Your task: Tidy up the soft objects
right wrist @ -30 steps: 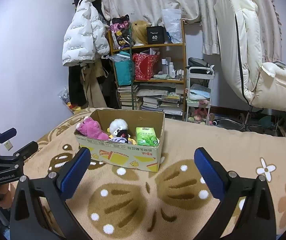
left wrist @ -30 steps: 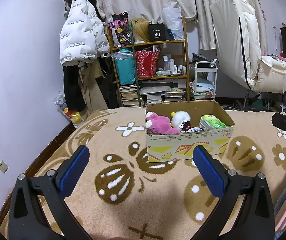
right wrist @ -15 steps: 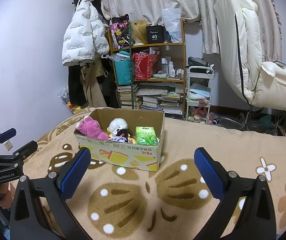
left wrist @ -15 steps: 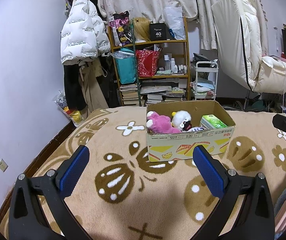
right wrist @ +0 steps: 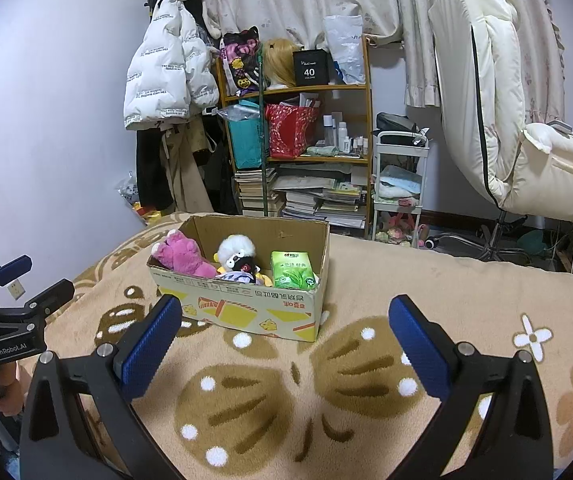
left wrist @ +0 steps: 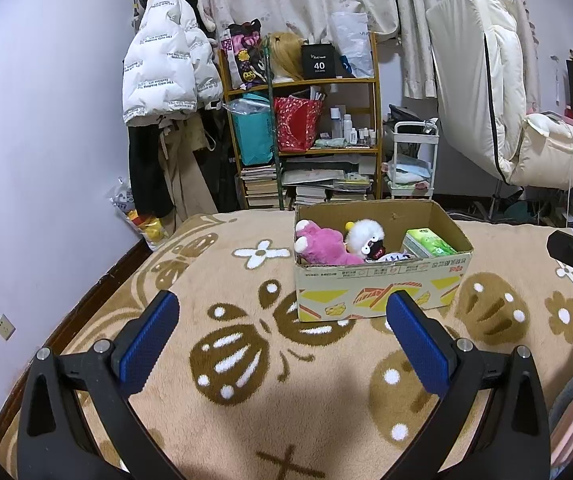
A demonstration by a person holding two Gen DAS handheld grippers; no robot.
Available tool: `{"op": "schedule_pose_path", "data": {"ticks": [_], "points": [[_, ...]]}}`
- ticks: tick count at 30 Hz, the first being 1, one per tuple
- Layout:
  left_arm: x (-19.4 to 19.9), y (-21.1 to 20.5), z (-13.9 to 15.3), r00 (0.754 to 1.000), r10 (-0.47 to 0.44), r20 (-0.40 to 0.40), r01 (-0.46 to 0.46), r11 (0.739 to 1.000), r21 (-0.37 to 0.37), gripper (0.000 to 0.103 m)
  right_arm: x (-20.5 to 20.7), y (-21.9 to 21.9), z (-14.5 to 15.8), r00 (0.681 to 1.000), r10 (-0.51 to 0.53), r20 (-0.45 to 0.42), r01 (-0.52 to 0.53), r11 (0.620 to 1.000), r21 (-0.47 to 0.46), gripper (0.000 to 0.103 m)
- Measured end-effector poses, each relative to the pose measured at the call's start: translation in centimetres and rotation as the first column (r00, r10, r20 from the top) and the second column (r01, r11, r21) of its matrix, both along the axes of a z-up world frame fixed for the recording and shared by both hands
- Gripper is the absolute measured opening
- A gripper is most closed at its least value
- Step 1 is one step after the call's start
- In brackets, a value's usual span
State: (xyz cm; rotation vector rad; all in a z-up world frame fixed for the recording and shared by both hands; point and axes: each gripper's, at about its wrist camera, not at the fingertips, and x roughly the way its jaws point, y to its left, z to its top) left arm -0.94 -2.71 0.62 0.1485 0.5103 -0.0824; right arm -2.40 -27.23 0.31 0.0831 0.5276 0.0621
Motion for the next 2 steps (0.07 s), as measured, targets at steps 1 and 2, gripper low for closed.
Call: {"op": "schedule_pose_path", "data": {"ticks": [1, 2], "points": [[-0.03, -0.01, -0.10, 1.000, 0.001, -0.002, -0.001, 1.000, 0.002, 0.102, 0.01, -0.01, -0.01, 1.000, 0.000, 0.000, 0.000, 1.000, 0.000, 0.103], [-0.03, -0.02, -0.18, 1.000, 0.003, -0.003, -0.003, 1.000, 0.002, 0.102, 0.01, -0.02, -0.02, 1.000, 0.000, 0.000, 0.000, 1.000, 0.000, 0.103]]}}
